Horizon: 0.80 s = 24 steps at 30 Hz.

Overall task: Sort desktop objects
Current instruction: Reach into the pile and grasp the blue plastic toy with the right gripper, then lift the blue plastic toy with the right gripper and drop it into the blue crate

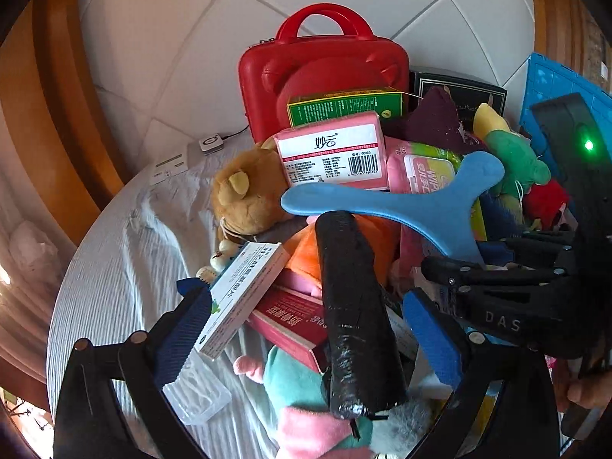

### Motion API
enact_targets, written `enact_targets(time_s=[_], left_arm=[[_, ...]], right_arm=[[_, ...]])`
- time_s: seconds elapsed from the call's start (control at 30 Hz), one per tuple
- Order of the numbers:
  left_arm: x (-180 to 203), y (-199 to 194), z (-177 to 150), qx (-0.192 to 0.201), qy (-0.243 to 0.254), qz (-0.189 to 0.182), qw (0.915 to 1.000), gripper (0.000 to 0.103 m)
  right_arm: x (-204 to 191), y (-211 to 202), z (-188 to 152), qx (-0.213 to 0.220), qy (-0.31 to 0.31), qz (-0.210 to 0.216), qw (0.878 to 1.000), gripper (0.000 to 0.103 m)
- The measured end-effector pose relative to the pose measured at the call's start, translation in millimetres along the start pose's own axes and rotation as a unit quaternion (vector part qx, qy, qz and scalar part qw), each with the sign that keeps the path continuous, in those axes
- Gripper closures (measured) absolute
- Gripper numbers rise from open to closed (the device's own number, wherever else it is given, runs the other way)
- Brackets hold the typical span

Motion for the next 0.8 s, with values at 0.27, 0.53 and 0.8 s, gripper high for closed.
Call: enact_targets(time_s=[0.27,0.53,0.8], left_arm=[[9.4,39.5,-18.4,-0.059,0.018,-0.001,0.9981,0.028],[19.9,29.3,-23.8,-0.051,0.028,-0.01,0.9983,0.068],[11.1,2.6,-21.0,-0.016,0.005,-0.009,0.9998,0.068]], right_arm=[[13.7,-4.8,-4.2,0.007,0.0,-0.017,1.0,0.067],[10.7,-1.1,-5.8,0.009,-0.008,-0.02,1.0,0.067],[6.0,-31.3,-1.7,0.061,-0.025,-0.046,0.997,0.071]])
Point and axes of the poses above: each gripper's, at about its wrist camera, not at the fingertips, and y roughly the way its jaws point, x to its right, z to its top, the point moved 8 cm from there along y, roughly the way its jaws point, and after that the axes turned 14 degrees about -y, right-handed, at the moved point
